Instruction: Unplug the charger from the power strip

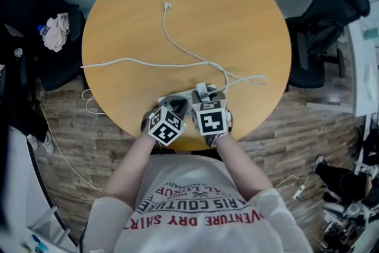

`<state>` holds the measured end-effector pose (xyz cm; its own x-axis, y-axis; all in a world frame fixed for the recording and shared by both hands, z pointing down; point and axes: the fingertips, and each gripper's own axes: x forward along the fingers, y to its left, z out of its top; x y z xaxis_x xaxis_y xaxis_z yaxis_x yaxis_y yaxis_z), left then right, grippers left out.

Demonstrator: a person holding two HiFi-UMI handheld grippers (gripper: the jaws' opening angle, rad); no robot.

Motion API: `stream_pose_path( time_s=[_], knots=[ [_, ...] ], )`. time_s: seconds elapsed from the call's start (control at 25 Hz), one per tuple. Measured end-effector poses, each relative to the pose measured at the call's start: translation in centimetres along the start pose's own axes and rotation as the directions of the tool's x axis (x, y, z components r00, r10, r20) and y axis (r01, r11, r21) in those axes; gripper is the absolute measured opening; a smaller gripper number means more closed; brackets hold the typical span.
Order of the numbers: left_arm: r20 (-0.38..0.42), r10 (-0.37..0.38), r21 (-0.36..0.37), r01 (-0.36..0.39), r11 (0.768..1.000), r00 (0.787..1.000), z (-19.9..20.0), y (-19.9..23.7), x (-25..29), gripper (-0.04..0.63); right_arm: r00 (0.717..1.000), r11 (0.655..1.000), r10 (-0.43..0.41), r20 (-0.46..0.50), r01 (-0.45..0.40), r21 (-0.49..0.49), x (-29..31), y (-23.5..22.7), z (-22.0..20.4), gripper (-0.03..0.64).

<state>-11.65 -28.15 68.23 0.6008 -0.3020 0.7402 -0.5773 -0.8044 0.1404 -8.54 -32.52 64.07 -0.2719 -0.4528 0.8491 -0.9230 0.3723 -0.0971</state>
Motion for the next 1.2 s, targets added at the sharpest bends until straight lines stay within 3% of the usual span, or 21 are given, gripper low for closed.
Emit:
stream_pose_path(
  time_s=[0.24, 0.48, 0.68, 0.84, 0.96, 1.04, 1.2],
  knots=[
    [0.003, 0.003, 0.003, -0.003, 1.0, 1.0, 0.0, 0.1, 0.2, 0.031, 0.999, 1.0, 0.008, 0.051, -0.008, -0.005, -2.1, -0.6, 1.2, 0.16],
    [0.022, 0.059, -0.142, -0.055, 0.988, 0.998, -0.4, 1.7, -1.0, 0.031, 0.989, 0.999, 0.027, 0.147, -0.02, -0.043, -5.7, -1.0, 2.6, 0.159],
    [0.171, 0.155, -0.141, -0.132, 0.981, 0.973, 4.0, 3.5, -5.7, 0.031, 0.974, 0.994, 0.054, 0.219, -0.032, -0.101, -8.6, -1.4, 4.5, 0.158],
    [0.307, 0.232, -0.109, -0.208, 0.972, 0.923, 8.5, 4.9, -10.7, 0.031, 0.958, 0.99, 0.08, 0.274, -0.045, -0.133, -10.7, -1.4, 6.3, 0.158],
    [0.397, 0.284, -0.127, -0.254, 0.959, 0.873, 11.4, 5.8, -14.8, 0.031, 0.934, 0.986, 0.103, 0.343, -0.051, -0.157, -12.3, -1.0, 8.0, 0.158],
    [0.453, 0.326, -0.141, -0.294, 0.945, 0.83, 13.2, 6.2, -17.5, 0.031, 0.908, 0.986, 0.119, 0.403, -0.059, -0.158, -13.6, -0.7, 9.4, 0.158],
    [0.561, 0.414, -0.145, -0.407, 0.902, 0.717, 16.6, 6.4, -23.1, 0.031, 0.853, 0.982, 0.131, 0.505, -0.043, -0.182, -16.5, -0.1, 12.3, 0.156]
  ],
)
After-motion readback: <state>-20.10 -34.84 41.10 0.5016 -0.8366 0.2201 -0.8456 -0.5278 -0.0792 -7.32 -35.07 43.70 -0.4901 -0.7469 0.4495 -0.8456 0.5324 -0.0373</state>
